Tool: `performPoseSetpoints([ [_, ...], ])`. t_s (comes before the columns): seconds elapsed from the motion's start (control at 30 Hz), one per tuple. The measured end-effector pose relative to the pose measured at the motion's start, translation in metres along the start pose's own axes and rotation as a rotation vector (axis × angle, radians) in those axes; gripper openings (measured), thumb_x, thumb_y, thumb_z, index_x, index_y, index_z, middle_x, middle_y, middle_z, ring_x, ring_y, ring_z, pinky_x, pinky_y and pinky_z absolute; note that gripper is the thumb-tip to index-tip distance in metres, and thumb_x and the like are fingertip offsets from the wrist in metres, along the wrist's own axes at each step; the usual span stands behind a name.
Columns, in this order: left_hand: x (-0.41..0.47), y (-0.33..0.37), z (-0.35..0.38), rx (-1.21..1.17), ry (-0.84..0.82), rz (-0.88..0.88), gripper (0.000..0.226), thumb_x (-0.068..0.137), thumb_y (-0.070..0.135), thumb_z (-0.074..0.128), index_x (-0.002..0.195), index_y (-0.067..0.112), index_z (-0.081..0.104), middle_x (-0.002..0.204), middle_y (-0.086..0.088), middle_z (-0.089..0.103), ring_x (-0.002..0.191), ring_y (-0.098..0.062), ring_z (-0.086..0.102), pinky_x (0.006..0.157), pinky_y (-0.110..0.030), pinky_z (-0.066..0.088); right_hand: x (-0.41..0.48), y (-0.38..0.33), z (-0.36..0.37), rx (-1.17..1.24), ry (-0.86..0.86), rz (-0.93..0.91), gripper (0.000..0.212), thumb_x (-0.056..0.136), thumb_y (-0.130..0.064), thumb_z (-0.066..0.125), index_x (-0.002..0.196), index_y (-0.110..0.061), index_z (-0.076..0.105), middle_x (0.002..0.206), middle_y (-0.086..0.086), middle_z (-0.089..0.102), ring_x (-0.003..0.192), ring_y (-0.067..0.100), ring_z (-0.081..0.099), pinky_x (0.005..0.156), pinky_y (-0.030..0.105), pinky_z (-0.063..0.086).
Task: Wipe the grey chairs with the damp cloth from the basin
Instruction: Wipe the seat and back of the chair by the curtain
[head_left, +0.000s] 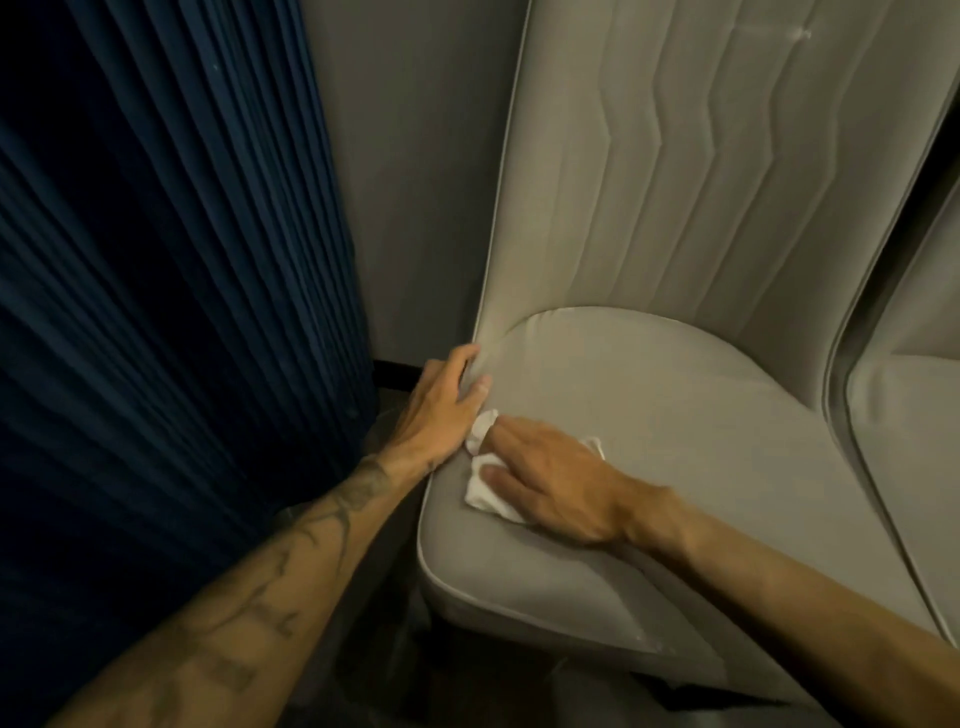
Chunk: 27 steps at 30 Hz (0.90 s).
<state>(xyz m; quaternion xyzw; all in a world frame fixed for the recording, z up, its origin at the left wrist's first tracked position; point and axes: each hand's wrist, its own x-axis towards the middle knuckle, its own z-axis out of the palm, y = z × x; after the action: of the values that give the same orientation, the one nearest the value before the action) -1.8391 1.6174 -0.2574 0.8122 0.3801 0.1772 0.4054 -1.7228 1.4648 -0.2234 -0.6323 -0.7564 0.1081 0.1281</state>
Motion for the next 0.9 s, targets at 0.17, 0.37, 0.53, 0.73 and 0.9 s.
performPoseSetpoints([
  [0.17, 0.027, 0.003, 0.011, 0.063, -0.038, -0.014, 0.042, 0.11, 0.055, 0.029, 0.148, 0.047, 0.044, 0.138, -0.001, 0.036, 0.13, -0.03, 0.05, 0.114, -0.043, 0.04, 0.026, 0.035, -0.024, -0.058, 0.077, 0.268, 0.029, 0.107, -0.035, 0.036, 0.109, -0.01, 0.051, 0.112, 0.011, 0.054, 0.1, 0.029, 0.051, 0.095, 0.042, 0.039],
  [0.37, 0.038, -0.009, 0.017, 0.065, -0.027, 0.012, 0.034, 0.109, 0.057, 0.023, 0.134, 0.053, 0.047, 0.126, 0.005, 0.033, 0.116, -0.024, 0.054, 0.102, -0.039, 0.045, -0.002, -0.027, 0.016, 0.035, -0.016, -0.019, 0.031, 0.105, -0.05, 0.027, 0.108, -0.026, 0.046, 0.105, -0.003, 0.051, 0.09, 0.016, 0.048, 0.089, 0.036, 0.04],
  [0.53, 0.036, -0.007, 0.017, 0.097, -0.003, 0.011, 0.036, 0.11, 0.054, 0.025, 0.138, 0.05, 0.047, 0.13, 0.004, 0.034, 0.116, -0.029, 0.056, 0.099, -0.047, 0.049, 0.017, 0.009, -0.015, -0.035, 0.07, 0.196, 0.029, 0.108, -0.035, 0.034, 0.105, -0.011, 0.049, 0.108, 0.009, 0.054, 0.096, 0.027, 0.051, 0.094, 0.042, 0.038],
  [0.73, 0.03, -0.004, 0.019, 0.128, 0.062, 0.049, 0.037, 0.11, 0.051, 0.027, 0.14, 0.048, 0.049, 0.137, 0.001, 0.038, 0.117, -0.028, 0.057, 0.098, -0.048, 0.051, -0.025, -0.026, 0.006, 0.052, 0.011, 0.034, 0.028, 0.106, -0.043, 0.03, 0.1, -0.02, 0.045, 0.1, 0.001, 0.05, 0.089, 0.021, 0.048, 0.085, 0.034, 0.034],
  [0.9, 0.029, -0.006, 0.016, 0.137, 0.07, 0.041, 0.036, 0.111, 0.049, 0.028, 0.14, 0.046, 0.05, 0.137, 0.0, 0.039, 0.119, -0.029, 0.056, 0.097, -0.047, 0.05, -0.02, 0.035, -0.036, -0.021, 0.107, 0.326, 0.029, 0.108, -0.032, 0.036, 0.103, -0.007, 0.05, 0.103, 0.011, 0.052, 0.094, 0.03, 0.049, 0.089, 0.039, 0.037],
])
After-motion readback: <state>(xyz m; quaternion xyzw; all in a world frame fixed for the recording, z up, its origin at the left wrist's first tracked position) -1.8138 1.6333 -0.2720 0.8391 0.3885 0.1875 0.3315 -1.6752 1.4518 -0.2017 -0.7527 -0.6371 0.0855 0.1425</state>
